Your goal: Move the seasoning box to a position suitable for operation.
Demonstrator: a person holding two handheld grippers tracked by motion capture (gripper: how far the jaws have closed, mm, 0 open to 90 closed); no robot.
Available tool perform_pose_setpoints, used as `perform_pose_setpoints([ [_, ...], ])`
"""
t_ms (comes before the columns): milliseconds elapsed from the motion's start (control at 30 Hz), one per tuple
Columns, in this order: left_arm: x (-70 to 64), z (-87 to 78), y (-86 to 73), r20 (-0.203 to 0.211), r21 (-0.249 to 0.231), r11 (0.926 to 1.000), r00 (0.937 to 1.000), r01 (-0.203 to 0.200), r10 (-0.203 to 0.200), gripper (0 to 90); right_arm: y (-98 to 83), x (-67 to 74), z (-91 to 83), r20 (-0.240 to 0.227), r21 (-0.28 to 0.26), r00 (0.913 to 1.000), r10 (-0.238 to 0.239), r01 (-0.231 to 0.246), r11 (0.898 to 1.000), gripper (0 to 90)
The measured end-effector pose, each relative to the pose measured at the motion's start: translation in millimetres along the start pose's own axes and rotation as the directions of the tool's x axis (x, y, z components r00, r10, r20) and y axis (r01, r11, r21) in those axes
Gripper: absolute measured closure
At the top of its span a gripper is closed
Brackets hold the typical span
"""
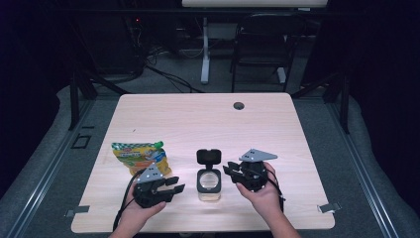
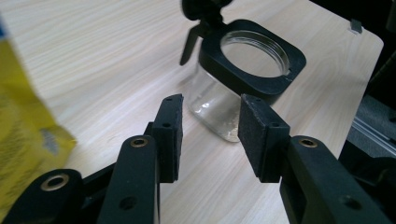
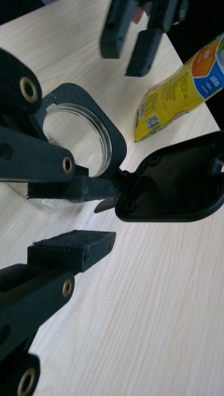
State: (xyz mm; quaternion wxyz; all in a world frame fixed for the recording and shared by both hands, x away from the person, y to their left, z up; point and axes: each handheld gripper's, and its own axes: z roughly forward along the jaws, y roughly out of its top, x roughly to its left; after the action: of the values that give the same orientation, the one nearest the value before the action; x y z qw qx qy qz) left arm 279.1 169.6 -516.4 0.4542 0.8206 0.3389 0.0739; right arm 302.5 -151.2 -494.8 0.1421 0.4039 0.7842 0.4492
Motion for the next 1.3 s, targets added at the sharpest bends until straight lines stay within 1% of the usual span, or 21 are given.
perform_pose_setpoints([
  [33, 2.7, -4.2, 0.4, -0.007, 0.002, 1.0000, 1.0000, 0.005, -0.005, 60.8, 0.0, 0.9, -1.0, -0.001, 0.004, 1.0000, 0.000, 0.000, 1.000, 71.9],
  [67, 4.8, -7.8, 0.8, -0.020, -0.002, 0.9999, 0.9997, 0.015, -0.015, 60.8, -0.8, 2.0, -2.2, 0.003, 0.004, 0.9999, -0.014, 0.014, 1.000, 71.3],
  [100, 7.6, -10.7, 1.4, -0.018, -0.003, 0.9998, 0.9997, 0.018, -0.018, 60.8, -2.0, 3.8, -3.2, 0.009, 0.002, 0.9995, -0.029, 0.029, 1.000, 70.5],
  [133, 8.8, -12.8, 1.9, -0.018, -0.004, 0.9995, 0.9994, 0.030, -0.030, 60.8, -3.3, 5.4, -3.9, 0.015, 0.003, 0.9991, -0.039, 0.039, 0.999, 69.7],
  [167, 10.9, -15.8, 2.9, -0.022, -0.003, 0.9995, 0.9993, 0.032, -0.032, 61.1, -3.9, 6.6, -4.3, 0.017, 0.003, 0.9989, -0.044, 0.044, 0.999, 69.1],
  [200, 12.1, -19.5, 4.2, -0.037, -0.002, 0.9994, 0.9987, 0.034, -0.034, 61.4, -4.8, 7.3, -5.2, 0.018, 0.005, 0.9982, -0.057, 0.057, 0.998, 68.6],
  [233, 13.7, -23.0, 5.3, -0.038, -0.005, 0.9994, 0.9986, 0.036, -0.036, 61.8, -5.9, 8.9, -5.0, 0.014, -0.011, 0.9990, -0.042, 0.042, 0.999, 68.5],
  [300, 16.1, -31.3, 7.9, -0.050, -0.008, 0.9992, 0.9980, 0.039, -0.039, 62.0, -5.7, 9.5, -7.1, -0.003, 0.001, 0.9996, -0.029, 0.029, 1.000, 67.6],
  [400, 19.0, -39.7, 10.1, -0.068, -0.005, 0.9994, 0.9971, 0.035, -0.035, 62.1, -6.7, 13.2, -10.3, -0.011, -0.008, 0.9994, -0.032, 0.032, 0.999, 67.6],
  [467, 22.8, -46.6, 11.4, -0.085, 0.012, 0.9995, 0.9960, 0.031, -0.030, 62.0, -8.4, 14.3, -12.2, -0.009, -0.017, 0.9992, -0.040, 0.040, 0.999, 67.7],
  [533, 27.3, -52.8, 11.8, -0.080, 0.008, 0.9991, 0.9959, 0.043, -0.042, 61.7, -9.3, 14.5, -13.1, -0.018, -0.019, 0.9992, -0.037, 0.036, 0.999, 67.8],
  [667, 36.1, -67.3, 13.2, -0.097, -0.004, 0.9975, 0.9927, 0.071, -0.071, 59.2, -11.1, 15.8, -14.3, -0.017, -0.029, 0.9988, -0.046, 0.045, 0.999, 67.3],
  [700, 38.0, -70.6, 13.6, -0.100, -0.004, 0.9972, 0.9922, 0.075, -0.075, 58.9, -11.4, 15.4, -14.9, -0.014, -0.019, 0.9987, -0.048, 0.048, 0.999, 67.1],
  [867, 42.6, -83.0, 14.2, -0.118, -0.008, 0.9963, 0.9894, 0.085, -0.085, 58.5, -11.9, 14.6, -16.1, -0.013, -0.020, 0.9987, -0.050, 0.050, 0.999, 66.1],
  [900, 42.9, -85.4, 14.4, -0.121, -0.011, 0.9961, 0.9888, 0.087, -0.088, 58.5, -11.3, 14.8, -16.9, -0.012, -0.020, 0.9987, -0.050, 0.050, 0.999, 65.8],
  [967, 43.3, -91.6, 15.0, -0.132, -0.015, 0.9960, 0.9873, 0.088, -0.089, 58.6, -9.3, 15.9, -18.5, -0.027, -0.029, 0.9989, -0.039, 0.038, 0.999, 65.8],
  [1000, 43.4, -94.3, 15.1, -0.136, -0.027, 0.9960, 0.9868, 0.085, -0.088, 58.6, -7.4, 17.1, -19.3, -0.036, -0.036, 0.9986, -0.039, 0.037, 0.999, 65.9],
  [1067, 44.5, -100.1, 15.7, -0.149, -0.032, 0.9961, 0.9852, 0.082, -0.086, 58.6, -1.8, 20.9, -20.8, -0.035, -0.027, 0.9974, -0.063, 0.062, 0.998, 66.4],
  [1133, 46.3, -105.5, 15.7, -0.169, -0.041, 0.9956, 0.9815, 0.084, -0.090, 58.6, 2.8, 25.0, -24.1, -0.035, -0.024, 0.9954, -0.090, 0.089, 0.996, 66.5],
  [1200, 48.5, -110.1, 15.3, -0.178, -0.049, 0.9950, 0.9795, 0.087, -0.095, 58.6, 6.5, 28.6, -27.6, -0.043, -0.014, 0.9947, -0.094, 0.094, 0.996, 66.6],
  [1300, 52.3, -116.0, 14.3, -0.189, -0.058, 0.9933, 0.9758, 0.100, -0.109, 58.4, 12.4, 32.6, -32.0, -0.037, -0.017, 0.9929, -0.113, 0.113, 0.993, 66.7],
])
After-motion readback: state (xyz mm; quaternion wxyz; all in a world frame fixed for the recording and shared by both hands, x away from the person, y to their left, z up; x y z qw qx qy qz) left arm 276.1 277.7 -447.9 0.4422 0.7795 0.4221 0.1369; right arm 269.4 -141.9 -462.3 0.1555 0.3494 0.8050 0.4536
